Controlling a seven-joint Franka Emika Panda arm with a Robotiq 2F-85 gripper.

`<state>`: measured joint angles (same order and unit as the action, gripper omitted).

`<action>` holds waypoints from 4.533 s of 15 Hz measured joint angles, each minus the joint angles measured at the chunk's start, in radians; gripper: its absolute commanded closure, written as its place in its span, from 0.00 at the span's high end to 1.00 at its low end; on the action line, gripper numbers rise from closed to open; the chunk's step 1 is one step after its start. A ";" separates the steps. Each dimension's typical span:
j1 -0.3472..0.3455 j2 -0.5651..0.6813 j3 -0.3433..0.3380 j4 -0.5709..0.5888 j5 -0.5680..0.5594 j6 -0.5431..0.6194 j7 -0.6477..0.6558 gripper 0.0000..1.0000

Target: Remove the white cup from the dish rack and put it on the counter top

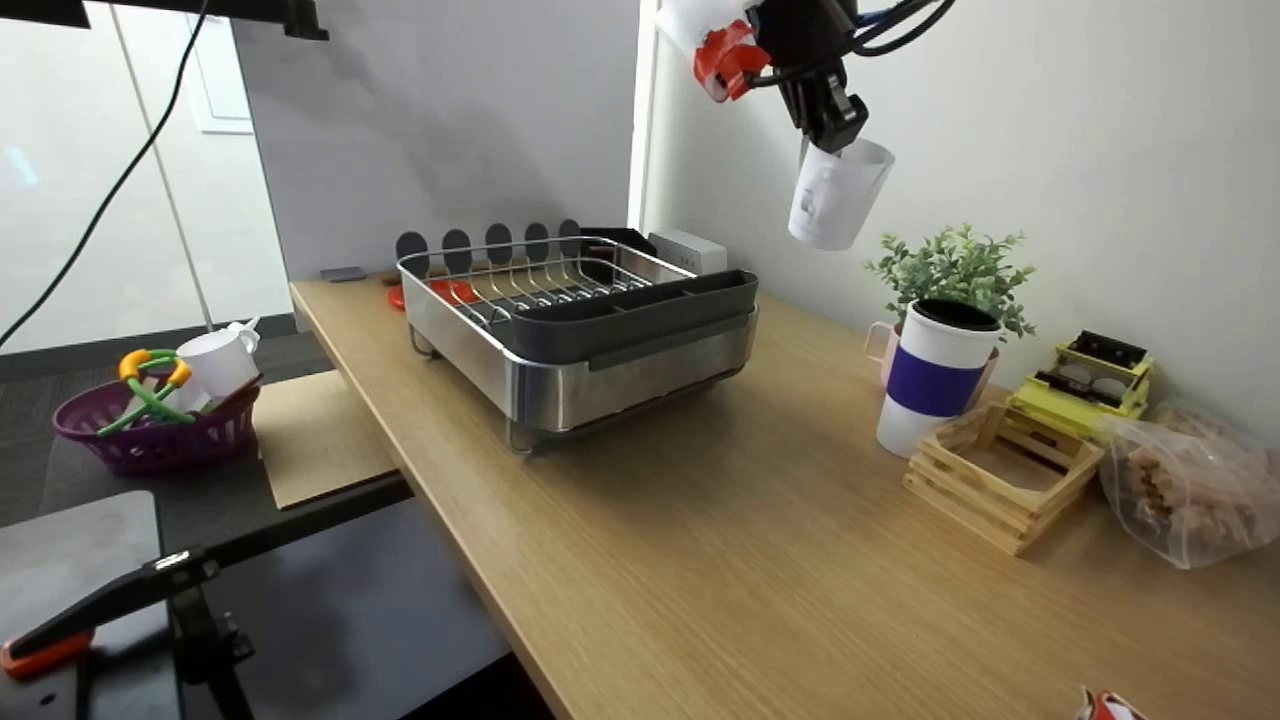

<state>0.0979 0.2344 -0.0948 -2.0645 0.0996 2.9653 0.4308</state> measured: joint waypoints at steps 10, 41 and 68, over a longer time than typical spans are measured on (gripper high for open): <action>0.009 0.077 -0.139 0.074 -0.095 -0.190 0.198 0.01; -0.005 0.296 -0.156 0.269 -0.091 -0.600 0.603 0.01; -0.122 0.597 -0.113 0.624 -0.081 -0.576 0.694 0.01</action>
<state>-0.0246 0.8318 -0.2076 -1.4408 0.0186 2.3890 1.1246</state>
